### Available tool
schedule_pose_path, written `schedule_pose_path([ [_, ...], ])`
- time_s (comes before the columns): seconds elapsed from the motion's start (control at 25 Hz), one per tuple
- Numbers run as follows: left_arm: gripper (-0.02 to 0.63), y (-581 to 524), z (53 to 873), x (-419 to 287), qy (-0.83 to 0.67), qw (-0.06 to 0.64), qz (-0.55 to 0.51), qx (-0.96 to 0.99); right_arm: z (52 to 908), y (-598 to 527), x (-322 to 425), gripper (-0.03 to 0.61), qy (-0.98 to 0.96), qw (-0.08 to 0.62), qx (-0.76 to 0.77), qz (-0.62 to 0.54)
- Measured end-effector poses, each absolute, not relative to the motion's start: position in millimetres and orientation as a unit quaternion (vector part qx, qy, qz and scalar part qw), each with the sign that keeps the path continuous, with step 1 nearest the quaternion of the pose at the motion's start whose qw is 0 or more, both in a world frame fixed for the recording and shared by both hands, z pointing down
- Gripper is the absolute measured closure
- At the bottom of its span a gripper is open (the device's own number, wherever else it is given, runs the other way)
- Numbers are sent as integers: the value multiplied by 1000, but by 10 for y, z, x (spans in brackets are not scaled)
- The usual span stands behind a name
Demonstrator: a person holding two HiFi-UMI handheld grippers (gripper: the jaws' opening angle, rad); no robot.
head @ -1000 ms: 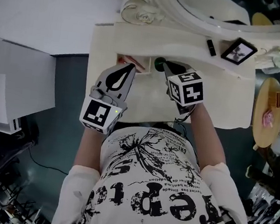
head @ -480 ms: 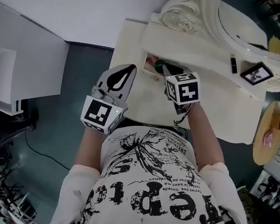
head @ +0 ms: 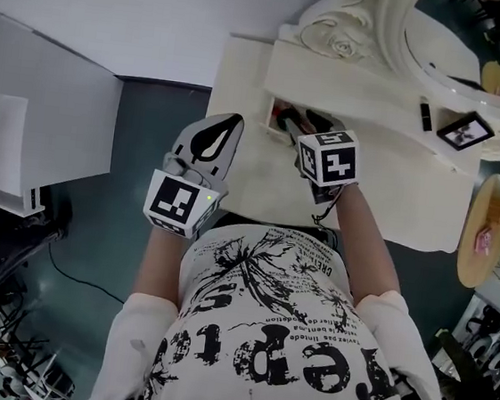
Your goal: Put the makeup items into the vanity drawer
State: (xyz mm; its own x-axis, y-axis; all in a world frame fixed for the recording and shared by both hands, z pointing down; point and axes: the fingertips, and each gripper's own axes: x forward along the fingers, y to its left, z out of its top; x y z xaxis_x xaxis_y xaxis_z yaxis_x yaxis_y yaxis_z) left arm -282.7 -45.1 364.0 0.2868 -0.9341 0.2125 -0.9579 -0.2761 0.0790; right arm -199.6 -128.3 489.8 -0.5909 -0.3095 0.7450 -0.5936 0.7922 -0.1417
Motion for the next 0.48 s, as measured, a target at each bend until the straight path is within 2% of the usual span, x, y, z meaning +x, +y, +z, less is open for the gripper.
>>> schedule_pose_path([
  [0.24, 600, -536, 3582, -2758, -578, 92, 57, 809, 4790, -1304, -1883, 357, -872, 359, 273, 188],
  [0.48, 600, -623, 3415, -2580, -563, 85, 42, 821, 4408, -1310, -1703, 417, -890, 319, 283, 160],
])
